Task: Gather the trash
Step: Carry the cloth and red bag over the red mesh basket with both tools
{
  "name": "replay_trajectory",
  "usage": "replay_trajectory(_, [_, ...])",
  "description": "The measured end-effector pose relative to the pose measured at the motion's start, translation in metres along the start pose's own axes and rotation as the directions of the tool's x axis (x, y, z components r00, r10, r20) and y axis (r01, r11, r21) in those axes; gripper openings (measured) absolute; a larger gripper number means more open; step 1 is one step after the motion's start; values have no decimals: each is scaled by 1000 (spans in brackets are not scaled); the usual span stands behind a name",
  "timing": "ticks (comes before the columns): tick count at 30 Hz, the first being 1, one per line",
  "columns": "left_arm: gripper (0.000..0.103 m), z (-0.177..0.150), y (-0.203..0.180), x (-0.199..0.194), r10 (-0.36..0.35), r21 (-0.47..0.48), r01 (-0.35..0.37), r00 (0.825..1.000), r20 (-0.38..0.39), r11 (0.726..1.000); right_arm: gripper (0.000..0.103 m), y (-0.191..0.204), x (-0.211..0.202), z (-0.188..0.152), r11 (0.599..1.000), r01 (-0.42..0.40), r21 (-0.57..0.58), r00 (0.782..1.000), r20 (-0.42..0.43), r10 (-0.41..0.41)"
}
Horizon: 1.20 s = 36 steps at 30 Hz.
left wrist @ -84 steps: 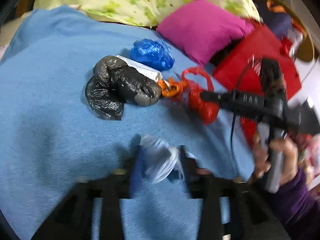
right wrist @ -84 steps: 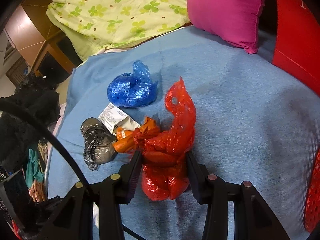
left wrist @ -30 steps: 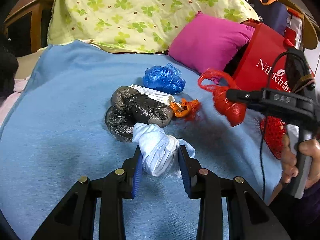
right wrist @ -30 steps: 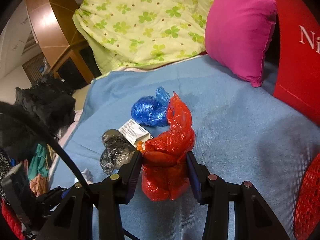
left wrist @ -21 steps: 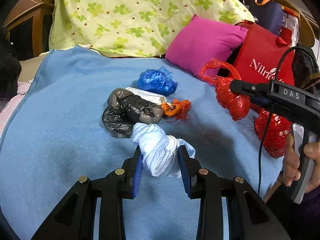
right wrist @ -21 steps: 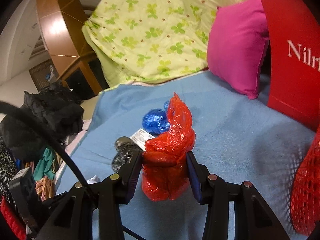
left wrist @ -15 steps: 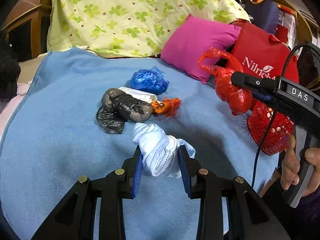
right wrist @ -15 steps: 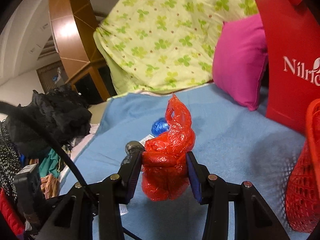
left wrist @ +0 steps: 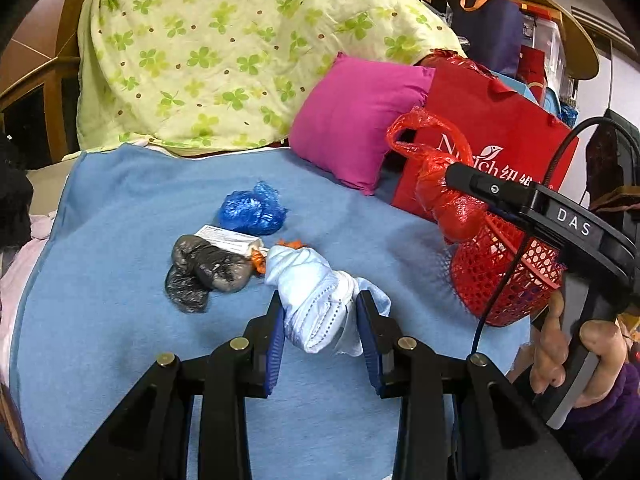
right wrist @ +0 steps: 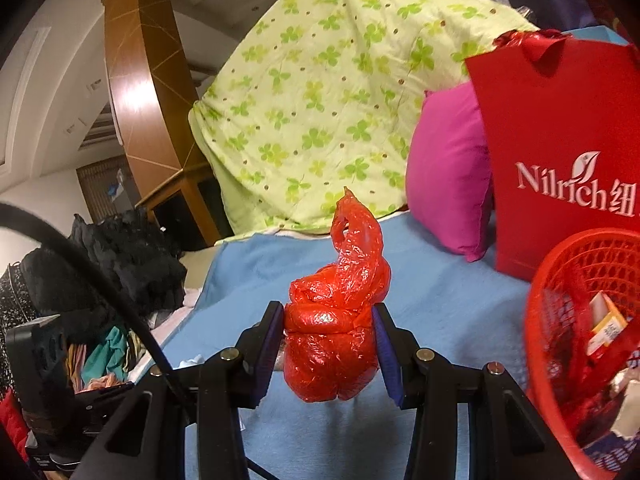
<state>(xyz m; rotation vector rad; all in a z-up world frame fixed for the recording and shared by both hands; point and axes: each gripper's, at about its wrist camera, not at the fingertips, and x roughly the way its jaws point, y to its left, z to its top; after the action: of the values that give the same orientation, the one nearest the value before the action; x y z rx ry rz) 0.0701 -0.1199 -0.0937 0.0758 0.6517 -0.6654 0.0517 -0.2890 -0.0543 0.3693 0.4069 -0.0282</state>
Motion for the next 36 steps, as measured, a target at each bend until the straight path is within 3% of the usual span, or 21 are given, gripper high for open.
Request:
replay_trajectory(15, [36,26,-46,16,35,28,-34,999,-28,999,47,-36,-46,16,999,31,27,994,101,-34])
replay_trajectory(36, [36,65,-131,27,-64,162,66,998,-18,985,48,-105,-101,23,980,106,171,966,214,-142])
